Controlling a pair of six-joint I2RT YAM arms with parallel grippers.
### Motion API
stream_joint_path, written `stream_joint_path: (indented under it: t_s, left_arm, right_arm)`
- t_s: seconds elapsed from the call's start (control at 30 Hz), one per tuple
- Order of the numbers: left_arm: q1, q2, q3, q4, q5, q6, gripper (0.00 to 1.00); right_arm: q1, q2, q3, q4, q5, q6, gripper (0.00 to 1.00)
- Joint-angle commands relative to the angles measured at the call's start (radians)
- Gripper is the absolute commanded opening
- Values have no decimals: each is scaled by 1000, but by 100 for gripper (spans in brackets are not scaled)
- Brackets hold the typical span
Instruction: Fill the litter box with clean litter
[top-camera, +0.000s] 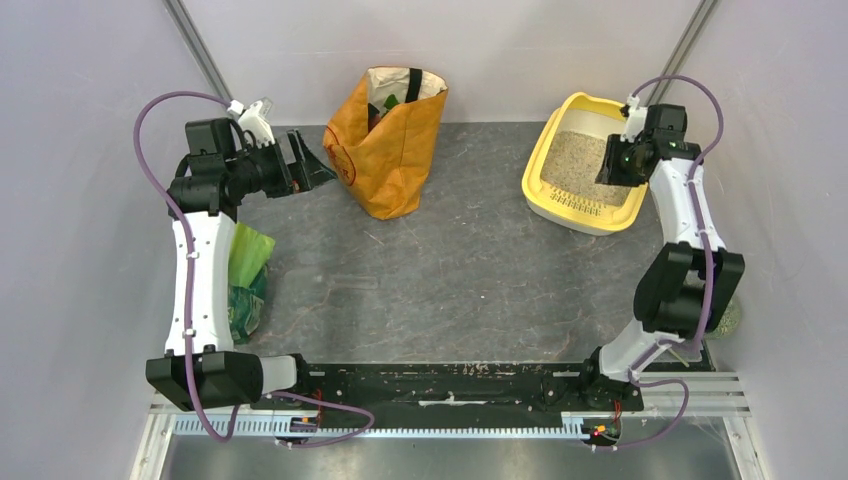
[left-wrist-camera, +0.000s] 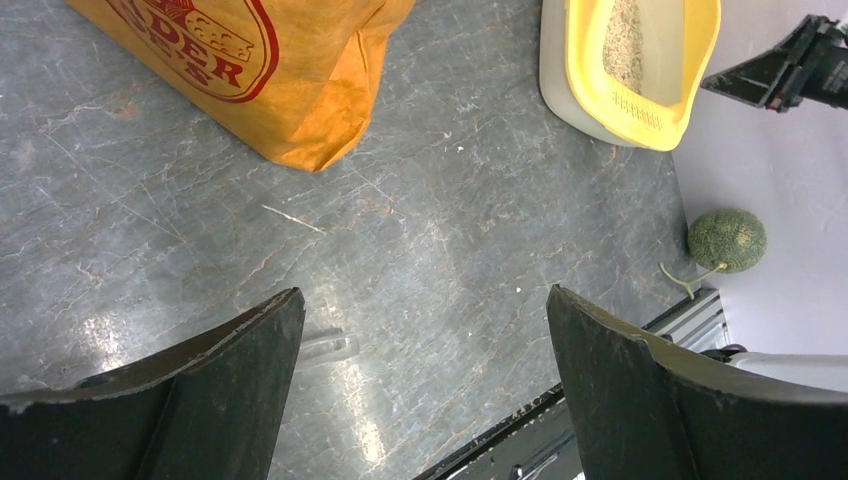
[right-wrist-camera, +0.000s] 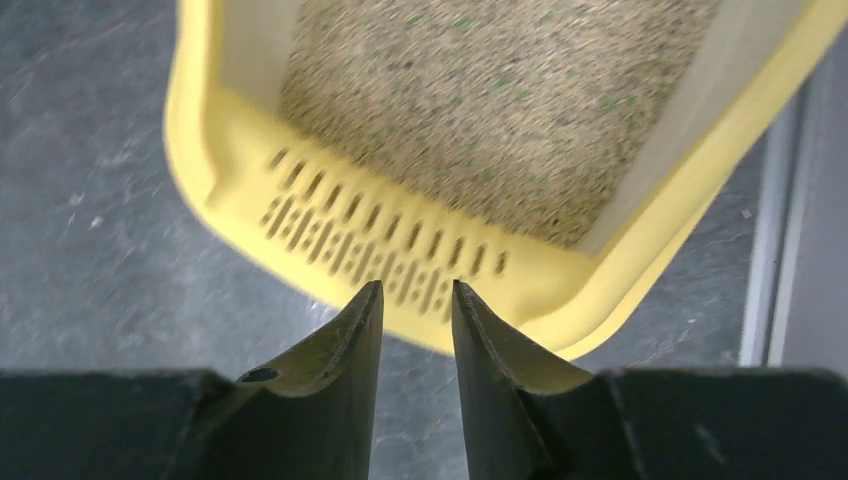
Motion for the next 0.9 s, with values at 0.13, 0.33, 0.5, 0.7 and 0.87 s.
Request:
stream_joint_path:
  t_s: [0.13, 0.33, 0.5, 0.7, 0.87]
  left_arm:
    - [6, -8, -17, 63, 26, -38, 97]
    - [6, -10, -35, 63, 21, -23, 97]
    - [4, 2, -40, 66, 26, -26, 97]
    - [6, 17, -47, 70, 24, -33, 97]
    - [4, 16, -55, 69, 16, -28, 97]
  right_arm:
    - [-12, 264, 210, 154, 79, 45, 34]
    - [2, 449, 348, 158, 92, 19, 33]
    - [31, 538, 387, 168, 133, -28, 33]
    - [60, 639, 453, 127, 165, -47, 33]
    - [79, 694, 469, 43, 147, -62, 33]
